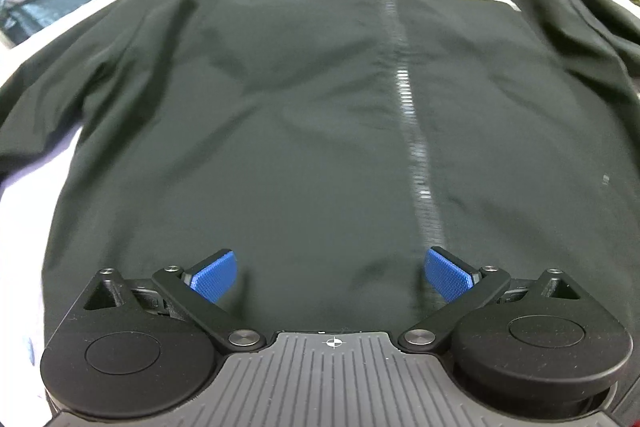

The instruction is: Fold large clothes

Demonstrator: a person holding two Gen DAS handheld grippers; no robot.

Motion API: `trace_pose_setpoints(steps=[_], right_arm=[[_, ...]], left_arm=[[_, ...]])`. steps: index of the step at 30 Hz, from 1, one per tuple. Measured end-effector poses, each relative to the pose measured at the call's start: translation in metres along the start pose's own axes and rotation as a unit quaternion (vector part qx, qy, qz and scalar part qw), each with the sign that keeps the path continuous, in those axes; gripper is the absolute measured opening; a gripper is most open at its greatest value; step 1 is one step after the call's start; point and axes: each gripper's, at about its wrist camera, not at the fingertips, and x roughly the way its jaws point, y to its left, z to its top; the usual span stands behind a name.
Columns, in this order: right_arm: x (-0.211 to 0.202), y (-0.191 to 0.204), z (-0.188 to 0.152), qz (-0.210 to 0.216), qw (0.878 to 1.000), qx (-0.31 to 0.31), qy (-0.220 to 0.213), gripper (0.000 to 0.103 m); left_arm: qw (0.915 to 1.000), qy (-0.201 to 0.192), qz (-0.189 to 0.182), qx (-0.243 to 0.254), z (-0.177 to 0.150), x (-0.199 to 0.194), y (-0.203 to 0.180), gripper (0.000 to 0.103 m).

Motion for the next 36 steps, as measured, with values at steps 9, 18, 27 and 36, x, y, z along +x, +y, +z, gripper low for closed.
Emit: trace_pose_setpoints(steps=[9,18,27,36], right_arm=[[0.003,-0.182,0.033,-0.096,0.969,0.224,-0.043,0.087],[0.041,-0.267,0.047,-0.002,0.928,0.360,-0.099,0.083],[0.042,-0.276,0.075,0.021,0.946,0.311,-0.092,0.020],[0.004,-0.295,0.133,-0.043,0.953,0.264,-0.141,0.016]], left_arm=[[0.9993,0.002,-0.021,0.029,0.001,-0.010,-0.040,0.103],[0.9971,0.019,-0.023,0.071,-0.006,-0.011,-0.061,0.103],[0.9963,0.021,-0.028,0.078,0.001,-0.011,-0.071,0.103],[0.9976,0.018,-0.025,0.062,-0.002,-0.008,-0.062,0.103]])
